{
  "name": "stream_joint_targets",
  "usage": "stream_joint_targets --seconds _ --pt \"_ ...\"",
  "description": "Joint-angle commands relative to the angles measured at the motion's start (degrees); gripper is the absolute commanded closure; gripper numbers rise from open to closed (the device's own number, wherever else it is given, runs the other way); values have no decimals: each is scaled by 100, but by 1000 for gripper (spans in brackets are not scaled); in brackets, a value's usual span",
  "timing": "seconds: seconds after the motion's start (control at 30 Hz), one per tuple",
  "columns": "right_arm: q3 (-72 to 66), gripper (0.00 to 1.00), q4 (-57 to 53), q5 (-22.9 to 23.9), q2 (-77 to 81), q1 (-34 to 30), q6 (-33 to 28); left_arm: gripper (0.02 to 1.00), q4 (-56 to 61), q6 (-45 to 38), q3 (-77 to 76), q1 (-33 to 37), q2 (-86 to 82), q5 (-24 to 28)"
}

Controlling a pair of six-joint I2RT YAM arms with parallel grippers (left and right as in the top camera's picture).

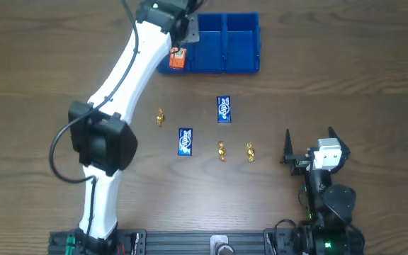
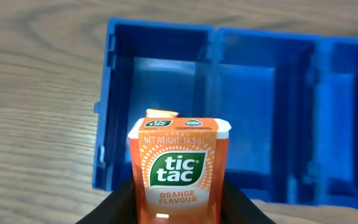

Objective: Sort Candies Into Trays

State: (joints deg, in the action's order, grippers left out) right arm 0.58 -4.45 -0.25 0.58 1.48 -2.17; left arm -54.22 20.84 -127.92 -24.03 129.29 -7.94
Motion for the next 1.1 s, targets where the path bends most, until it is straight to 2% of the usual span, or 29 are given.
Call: stream_joint_targets --seconds 0.03,0.17,0.23,0.27,0.3,0.33,0.37,0.4,0.57,0.7,0.77,0.9,0.93,0.97,1.1 --pt "-13 3 -31 13 -42 35 -72 689 2 -417 20 308 280 409" --pt "-13 3 -31 13 -42 35 -72 669 7 -466 20 367 400 466" --pt "-13 3 -31 13 -42 35 -72 623 4 -466 20 365 413 479" --pt "-13 3 -31 13 -42 33 -72 546 7 -461 20 365 413 511" --pt "-13 3 -31 13 -42 35 -70 340 7 -459 20 369 409 538" --pt "-13 3 -31 13 -42 35 -70 231 11 -461 20 380 404 568" --pt "-13 3 -31 13 -42 35 -72 159 11 -459 20 396 378 568" --pt "-13 3 -31 13 -42 35 -72 130 26 -457 20 415 339 568" --pt "-13 3 -31 13 -42 35 -72 108 31 -407 44 485 -457 321" --pt "-13 3 -31 13 -42 35 -70 108 811 -417 920 422 -2326 -35" --pt "-13 3 -31 13 -42 35 -72 108 1534 -431 2081 437 -3661 -177" --pt "-13 3 -31 13 -42 35 -72 106 2645 -479 4666 868 -6284 -105" --pt "-13 3 -31 13 -42 35 -72 104 3366 -529 6485 1534 -7947 337" --pt "-13 3 -31 13 -42 35 -72 99 3716 -627 7414 1803 -8826 557" --pt "-13 3 -31 13 -42 33 -72 82 4428 -944 9152 2004 -10424 807"
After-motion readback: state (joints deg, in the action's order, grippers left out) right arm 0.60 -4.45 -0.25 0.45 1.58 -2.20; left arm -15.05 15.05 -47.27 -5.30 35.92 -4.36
